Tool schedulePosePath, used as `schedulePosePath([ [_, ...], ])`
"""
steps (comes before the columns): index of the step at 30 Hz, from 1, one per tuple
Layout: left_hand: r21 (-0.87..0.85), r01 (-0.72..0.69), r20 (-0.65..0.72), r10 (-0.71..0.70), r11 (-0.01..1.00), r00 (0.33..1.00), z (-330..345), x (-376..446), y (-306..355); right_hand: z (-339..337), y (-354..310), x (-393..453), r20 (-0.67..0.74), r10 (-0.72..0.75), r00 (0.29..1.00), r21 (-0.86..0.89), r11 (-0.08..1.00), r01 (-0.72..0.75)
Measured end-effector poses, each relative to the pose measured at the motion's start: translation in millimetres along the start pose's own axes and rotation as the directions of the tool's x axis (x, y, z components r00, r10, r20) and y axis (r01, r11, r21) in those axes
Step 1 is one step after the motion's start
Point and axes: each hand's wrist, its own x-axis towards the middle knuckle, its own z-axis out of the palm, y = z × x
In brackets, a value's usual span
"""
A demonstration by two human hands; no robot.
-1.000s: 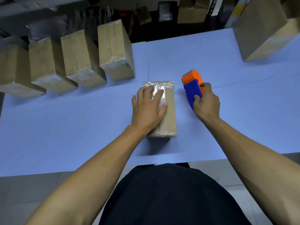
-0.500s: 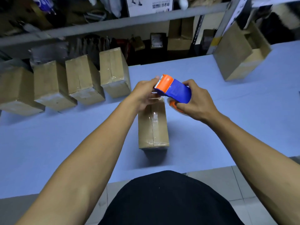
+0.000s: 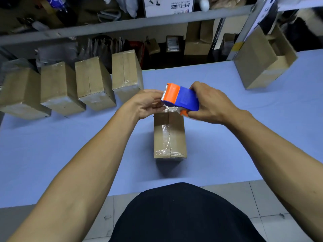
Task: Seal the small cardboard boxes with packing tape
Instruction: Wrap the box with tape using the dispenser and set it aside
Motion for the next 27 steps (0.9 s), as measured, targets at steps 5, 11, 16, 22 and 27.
schedulePosePath([
  [5, 0.202, -0.085, -0.060, 0.099, 0.976, 0.993, 0.0, 0.8, 1.1, 7.6, -4.0, 6.1, 0.020, -0.100, 0.995, -0.031, 0.994, 0.101],
  [11, 0.314, -0.107, -0.083, 0.140, 0.943, 0.987, -4.0, -1.3, -3.9, 13.5, 5.7, 2.2, 0.037, -0.133, 0.990, 0.069, 0.989, 0.130],
  [16, 0.029, -0.097, -0.239, 0.101, 0.995, 0.966, -26.2, 4.3, -16.8, 9.0, 26.4, -8.2, 0.016, -0.095, 0.995, 0.007, 0.995, 0.095],
  [22, -0.019, -0.046, -0.303, 0.038, 0.999, 0.952, -26.3, 19.0, -39.5, 13.9, 40.8, -1.3, 0.055, -0.129, 0.990, -0.068, 0.989, 0.132],
  [27, 0.024, -0.062, -0.334, 0.066, 0.998, 0.940, -27.4, 27.2, -47.4, 21.4, 51.3, 3.1, 0.069, -0.126, 0.990, -0.054, 0.990, 0.129],
])
